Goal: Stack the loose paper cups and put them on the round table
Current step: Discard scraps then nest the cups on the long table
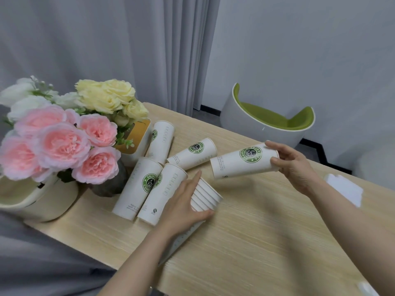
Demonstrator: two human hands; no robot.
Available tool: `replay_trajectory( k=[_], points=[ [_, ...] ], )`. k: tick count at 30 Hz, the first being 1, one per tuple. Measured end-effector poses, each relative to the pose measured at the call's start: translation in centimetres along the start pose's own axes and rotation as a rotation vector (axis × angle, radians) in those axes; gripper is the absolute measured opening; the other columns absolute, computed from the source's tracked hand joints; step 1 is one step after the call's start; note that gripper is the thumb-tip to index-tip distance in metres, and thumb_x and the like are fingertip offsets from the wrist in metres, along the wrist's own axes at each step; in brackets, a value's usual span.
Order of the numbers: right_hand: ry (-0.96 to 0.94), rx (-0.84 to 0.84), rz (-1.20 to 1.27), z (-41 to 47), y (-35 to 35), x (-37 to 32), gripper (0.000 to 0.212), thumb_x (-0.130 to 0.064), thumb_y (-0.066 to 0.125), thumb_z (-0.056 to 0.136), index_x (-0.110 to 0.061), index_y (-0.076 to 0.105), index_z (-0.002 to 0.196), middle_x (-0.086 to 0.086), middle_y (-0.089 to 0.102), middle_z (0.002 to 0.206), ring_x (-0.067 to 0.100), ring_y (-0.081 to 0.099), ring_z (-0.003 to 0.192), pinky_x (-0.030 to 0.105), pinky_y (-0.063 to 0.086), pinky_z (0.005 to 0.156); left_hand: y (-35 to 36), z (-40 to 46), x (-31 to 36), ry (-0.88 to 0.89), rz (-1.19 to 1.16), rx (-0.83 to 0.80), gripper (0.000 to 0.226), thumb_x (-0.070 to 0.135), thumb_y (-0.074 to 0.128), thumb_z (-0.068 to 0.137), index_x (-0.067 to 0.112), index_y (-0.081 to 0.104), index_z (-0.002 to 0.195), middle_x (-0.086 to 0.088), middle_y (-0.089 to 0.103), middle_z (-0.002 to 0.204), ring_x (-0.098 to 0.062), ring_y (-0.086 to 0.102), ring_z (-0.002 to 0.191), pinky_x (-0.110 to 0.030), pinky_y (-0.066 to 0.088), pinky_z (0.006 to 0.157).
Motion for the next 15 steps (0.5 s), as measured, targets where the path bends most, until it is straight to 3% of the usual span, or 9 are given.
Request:
replay_trajectory(
  k=[4, 7, 10, 15],
  points=[
    [-0.025, -0.118, -0.026, -0.8, 1.4, -1.0, 0.041, 0.012, 0.053, 0.082, -0.015, 0.067, 0.11, -0.002, 0.071, 0.11, 0.013, 0.066, 0.098, 0.023, 0.055, 0.079, -0.4, 0.2, -0.1, -0.016, -0.011, 0.016, 0.105, 0.049, 0.078, 0.071, 0.053, 0.004, 0.145, 0.018, 0.03, 0.143, 0.001, 0.032, 0.129, -0.025, 0.036, 0.094],
    [-0.042, -0.172, -0.07, -1.0, 2.5, -1.1, 0.042, 0.013, 0.052, 0.083, -0.013, 0.065, 0.112, 0.0, 0.07, 0.115, 0.013, 0.065, 0.102, 0.022, 0.052, 0.083, -0.7, 0.1, -0.2, -0.024, -0.014, 0.021, 0.107, 0.049, 0.079, 0.07, 0.047, 0.006, 0.149, 0.018, 0.032, 0.141, 0.001, 0.034, 0.127, -0.027, 0.038, 0.096],
    [-0.045, -0.221, -0.085, -1.0, 4.0, -1.0, 0.043, 0.014, 0.053, 0.082, -0.01, 0.064, 0.117, 0.006, 0.067, 0.122, 0.018, 0.063, 0.108, 0.028, 0.049, 0.092, -0.8, 0.0, -0.2, -0.023, -0.017, 0.011, 0.108, 0.05, 0.079, 0.069, 0.05, 0.004, 0.147, 0.019, 0.032, 0.14, 0.004, 0.034, 0.125, -0.026, 0.038, 0.095],
    [-0.039, -0.324, -0.086, -1.5, 7.4, 0.2, 0.045, 0.013, 0.056, 0.081, -0.009, 0.062, 0.119, 0.004, 0.066, 0.124, 0.017, 0.063, 0.109, 0.029, 0.049, 0.093, -0.8, 0.1, -0.4, -0.032, -0.033, 0.003, 0.107, 0.053, 0.079, 0.068, 0.061, -0.001, 0.138, 0.021, 0.032, 0.14, 0.004, 0.034, 0.127, -0.028, 0.039, 0.097]
  ],
)
Point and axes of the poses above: each hand's wrist, its own z-axis towards the middle knuckle, its own y-axis out of the palm, x = y × z, the point moved 5 cm from there along z, towards the middle knuckle
